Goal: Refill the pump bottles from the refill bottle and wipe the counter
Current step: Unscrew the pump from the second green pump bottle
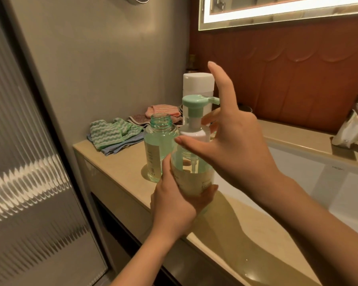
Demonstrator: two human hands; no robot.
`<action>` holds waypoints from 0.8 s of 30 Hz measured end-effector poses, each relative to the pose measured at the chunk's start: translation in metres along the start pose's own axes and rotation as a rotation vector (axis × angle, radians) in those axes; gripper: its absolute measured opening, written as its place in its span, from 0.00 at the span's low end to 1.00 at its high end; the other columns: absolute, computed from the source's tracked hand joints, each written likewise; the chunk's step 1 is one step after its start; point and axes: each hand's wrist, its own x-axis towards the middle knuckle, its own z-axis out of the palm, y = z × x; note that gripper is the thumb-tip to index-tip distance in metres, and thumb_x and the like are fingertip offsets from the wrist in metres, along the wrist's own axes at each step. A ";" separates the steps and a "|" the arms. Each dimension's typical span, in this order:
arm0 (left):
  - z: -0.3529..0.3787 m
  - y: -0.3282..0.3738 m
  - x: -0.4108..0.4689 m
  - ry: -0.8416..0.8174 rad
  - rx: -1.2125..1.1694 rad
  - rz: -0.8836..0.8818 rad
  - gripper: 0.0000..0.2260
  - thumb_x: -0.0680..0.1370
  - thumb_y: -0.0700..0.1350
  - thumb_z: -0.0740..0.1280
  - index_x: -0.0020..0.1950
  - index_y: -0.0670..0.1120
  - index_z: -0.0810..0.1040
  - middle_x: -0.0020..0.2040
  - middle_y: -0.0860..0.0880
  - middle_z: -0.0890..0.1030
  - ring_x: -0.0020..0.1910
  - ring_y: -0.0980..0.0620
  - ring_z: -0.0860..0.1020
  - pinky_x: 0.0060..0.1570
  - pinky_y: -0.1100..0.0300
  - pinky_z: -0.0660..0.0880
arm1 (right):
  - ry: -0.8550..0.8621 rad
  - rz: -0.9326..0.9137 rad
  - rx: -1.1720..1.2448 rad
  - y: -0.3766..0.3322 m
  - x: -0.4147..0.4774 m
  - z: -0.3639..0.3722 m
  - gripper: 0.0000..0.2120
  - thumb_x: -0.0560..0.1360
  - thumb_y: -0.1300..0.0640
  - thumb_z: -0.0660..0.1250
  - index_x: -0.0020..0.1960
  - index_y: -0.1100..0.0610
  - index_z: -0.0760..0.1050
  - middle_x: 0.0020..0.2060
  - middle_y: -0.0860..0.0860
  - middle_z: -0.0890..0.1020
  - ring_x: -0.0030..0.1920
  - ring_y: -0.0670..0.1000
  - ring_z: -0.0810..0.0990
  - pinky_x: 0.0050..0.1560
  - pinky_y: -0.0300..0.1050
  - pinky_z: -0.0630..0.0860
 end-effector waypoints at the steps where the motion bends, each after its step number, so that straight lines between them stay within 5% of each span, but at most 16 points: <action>1: 0.000 0.000 0.000 0.007 0.002 0.004 0.40 0.56 0.69 0.71 0.65 0.61 0.62 0.54 0.62 0.78 0.51 0.57 0.79 0.48 0.52 0.78 | -0.011 0.016 0.048 0.001 0.000 0.000 0.49 0.67 0.48 0.75 0.77 0.49 0.47 0.37 0.51 0.83 0.37 0.47 0.80 0.40 0.46 0.79; 8: 0.000 0.001 -0.001 -0.002 0.031 -0.003 0.41 0.59 0.63 0.76 0.67 0.60 0.61 0.50 0.67 0.74 0.52 0.59 0.75 0.51 0.59 0.75 | 0.010 0.045 0.292 0.006 0.009 -0.011 0.42 0.69 0.52 0.74 0.75 0.48 0.52 0.45 0.31 0.72 0.47 0.31 0.76 0.43 0.23 0.71; 12: -0.002 0.002 -0.001 -0.015 0.051 -0.007 0.42 0.57 0.65 0.72 0.66 0.63 0.58 0.54 0.62 0.74 0.54 0.55 0.76 0.55 0.52 0.76 | 0.077 0.105 0.382 0.013 0.015 -0.019 0.39 0.69 0.52 0.73 0.73 0.47 0.55 0.45 0.26 0.69 0.50 0.30 0.74 0.49 0.26 0.73; 16: -0.004 0.006 -0.002 -0.037 0.064 -0.012 0.38 0.55 0.68 0.69 0.59 0.71 0.52 0.49 0.70 0.68 0.50 0.60 0.71 0.56 0.55 0.74 | 0.171 0.207 0.514 0.024 0.021 -0.027 0.38 0.69 0.52 0.74 0.72 0.49 0.58 0.56 0.38 0.72 0.56 0.37 0.73 0.50 0.30 0.74; 18: -0.005 0.007 -0.002 -0.041 0.054 -0.021 0.37 0.54 0.69 0.67 0.58 0.72 0.52 0.50 0.73 0.65 0.50 0.61 0.70 0.57 0.56 0.73 | 0.219 0.279 0.630 0.032 0.023 -0.030 0.34 0.69 0.52 0.73 0.70 0.50 0.61 0.60 0.47 0.73 0.60 0.45 0.74 0.55 0.40 0.76; 20: -0.005 0.007 -0.002 -0.037 0.042 -0.021 0.38 0.54 0.70 0.67 0.60 0.71 0.54 0.52 0.73 0.66 0.52 0.60 0.71 0.58 0.53 0.73 | 0.271 0.356 0.741 0.037 0.024 -0.032 0.29 0.70 0.53 0.72 0.68 0.50 0.64 0.60 0.50 0.74 0.60 0.50 0.75 0.56 0.47 0.77; 24: -0.005 0.007 -0.002 -0.039 0.035 -0.015 0.36 0.54 0.70 0.68 0.57 0.74 0.54 0.52 0.73 0.67 0.53 0.60 0.71 0.59 0.54 0.73 | 0.339 0.486 0.855 0.046 0.025 -0.030 0.25 0.72 0.54 0.69 0.67 0.53 0.66 0.56 0.52 0.75 0.57 0.51 0.77 0.51 0.44 0.79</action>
